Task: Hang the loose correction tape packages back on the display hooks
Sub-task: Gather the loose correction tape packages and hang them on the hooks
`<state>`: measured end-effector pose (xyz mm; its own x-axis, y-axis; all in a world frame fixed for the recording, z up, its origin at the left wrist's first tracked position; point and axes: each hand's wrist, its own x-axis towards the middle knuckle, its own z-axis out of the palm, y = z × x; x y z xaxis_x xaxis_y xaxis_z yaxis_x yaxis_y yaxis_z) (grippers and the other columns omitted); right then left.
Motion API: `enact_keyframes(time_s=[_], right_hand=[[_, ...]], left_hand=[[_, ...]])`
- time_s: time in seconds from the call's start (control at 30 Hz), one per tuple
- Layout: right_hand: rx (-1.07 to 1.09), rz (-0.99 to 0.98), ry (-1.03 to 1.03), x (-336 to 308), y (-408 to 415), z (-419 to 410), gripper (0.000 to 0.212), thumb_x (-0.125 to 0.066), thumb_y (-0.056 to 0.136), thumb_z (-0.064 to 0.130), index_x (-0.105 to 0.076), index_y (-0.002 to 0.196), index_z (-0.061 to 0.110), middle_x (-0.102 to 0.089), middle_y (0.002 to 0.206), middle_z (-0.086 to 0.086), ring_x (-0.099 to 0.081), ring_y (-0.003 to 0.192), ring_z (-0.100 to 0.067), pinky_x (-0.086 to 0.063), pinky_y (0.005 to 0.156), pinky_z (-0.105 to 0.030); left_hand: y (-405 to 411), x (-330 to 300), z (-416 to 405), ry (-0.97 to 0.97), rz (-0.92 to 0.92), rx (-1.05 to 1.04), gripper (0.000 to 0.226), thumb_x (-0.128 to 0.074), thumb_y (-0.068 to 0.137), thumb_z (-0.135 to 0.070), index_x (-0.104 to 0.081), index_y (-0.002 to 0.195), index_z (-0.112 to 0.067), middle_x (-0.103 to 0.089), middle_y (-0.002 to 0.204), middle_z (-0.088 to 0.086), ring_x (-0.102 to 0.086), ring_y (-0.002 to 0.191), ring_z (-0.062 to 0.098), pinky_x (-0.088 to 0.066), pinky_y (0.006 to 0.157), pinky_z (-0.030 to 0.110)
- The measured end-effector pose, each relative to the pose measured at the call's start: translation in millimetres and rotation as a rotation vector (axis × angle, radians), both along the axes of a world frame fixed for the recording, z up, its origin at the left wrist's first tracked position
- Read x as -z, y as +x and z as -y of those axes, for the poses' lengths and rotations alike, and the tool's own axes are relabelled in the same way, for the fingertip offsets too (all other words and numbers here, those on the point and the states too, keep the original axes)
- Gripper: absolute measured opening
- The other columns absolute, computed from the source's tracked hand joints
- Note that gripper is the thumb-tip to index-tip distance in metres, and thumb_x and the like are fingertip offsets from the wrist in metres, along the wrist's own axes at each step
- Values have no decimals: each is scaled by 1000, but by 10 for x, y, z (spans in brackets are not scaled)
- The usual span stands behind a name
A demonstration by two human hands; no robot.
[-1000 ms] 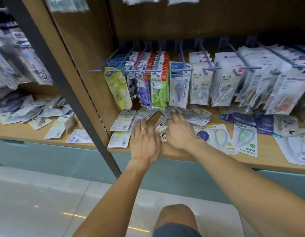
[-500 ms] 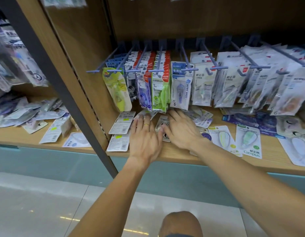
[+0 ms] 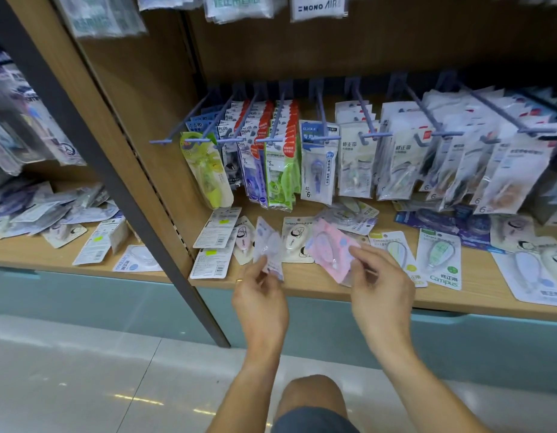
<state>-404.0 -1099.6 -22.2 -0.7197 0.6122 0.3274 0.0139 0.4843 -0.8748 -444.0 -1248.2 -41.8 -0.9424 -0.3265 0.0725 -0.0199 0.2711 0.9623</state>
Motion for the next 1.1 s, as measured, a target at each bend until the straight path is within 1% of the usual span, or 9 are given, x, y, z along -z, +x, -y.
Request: enact_keyframes(time_s=[0.13,0.3,0.4,0.47,0.57,0.67,0.8,0.93,1.1], right_hand=[[-15,208,-204,156,-53,34,31,-66,92,-2,-75,119,10,-66,120,-5,-66,84,-9,-47,88,-21],[-123,319,116,185,-139,52,36,-70,91,5,-73,126,13,-55,108,-2,-69,82,-19,-52,93,-30],[-195,449,300,136,-173,67,43,-70,92,15,-67,135,20,-42,107,-1,-63,89,-25,-46,87,-30],[-156,488,394,104,-165,99,38,-71,91,20,-70,129,22,-36,104,-1,-54,85,-27,-42,78,-31],[-187,321,515,75,-144,345,22,-75,85,10,-75,107,14,-38,98,-2,-51,77,-26,-44,65,-30],[-429,233,605,21,-311,758,35,-67,83,-2,-71,113,13,-50,122,-8,-58,99,-32,-56,72,-43],[-654,251,720,-118,-786,1188,45,-54,91,4,-60,134,16,-28,162,-5,-41,130,-33,-45,95,-42],[-719,367,971,-131,-1175,1385,37,-52,92,5,-66,126,10,-15,170,-7,-36,134,-35,-42,101,-42],[-681,254,983,15,-1194,1351,52,-56,90,-4,-48,141,2,-20,169,-7,-39,137,-32,-44,104,-41]], left_hand=[[-31,46,29,61,147,18,35,-71,97,-12,-70,132,-18,-73,88,-8,-68,86,5,-53,90,30],[-200,76,140,-534,24,220,34,-59,102,-19,-68,134,-16,-70,105,10,-65,101,30,-44,78,34],[-241,84,216,-674,28,288,40,-54,105,-21,-61,143,-18,-59,118,13,-61,105,35,-47,83,38],[-223,73,304,-759,-53,231,39,-59,102,-21,-63,141,-17,-59,118,15,-59,106,37,-49,86,41],[-266,122,517,-864,-253,-36,27,-71,90,-11,-71,117,-8,-61,113,18,-53,102,36,-48,87,44],[-349,185,722,-863,-288,-141,23,-77,84,-10,-67,105,-4,-64,112,20,-55,97,39,-52,84,48],[-394,243,888,-875,-228,-83,27,-82,78,-10,-66,99,-2,-67,101,20,-61,87,42,-55,72,46],[-444,210,1010,-912,-165,-15,19,-80,79,-10,-70,95,-6,-74,100,14,-66,89,38,-56,71,41],[-428,148,1095,-1056,-215,-16,14,-83,83,-8,-70,85,-12,-72,77,9,-68,65,36,-48,47,35]])
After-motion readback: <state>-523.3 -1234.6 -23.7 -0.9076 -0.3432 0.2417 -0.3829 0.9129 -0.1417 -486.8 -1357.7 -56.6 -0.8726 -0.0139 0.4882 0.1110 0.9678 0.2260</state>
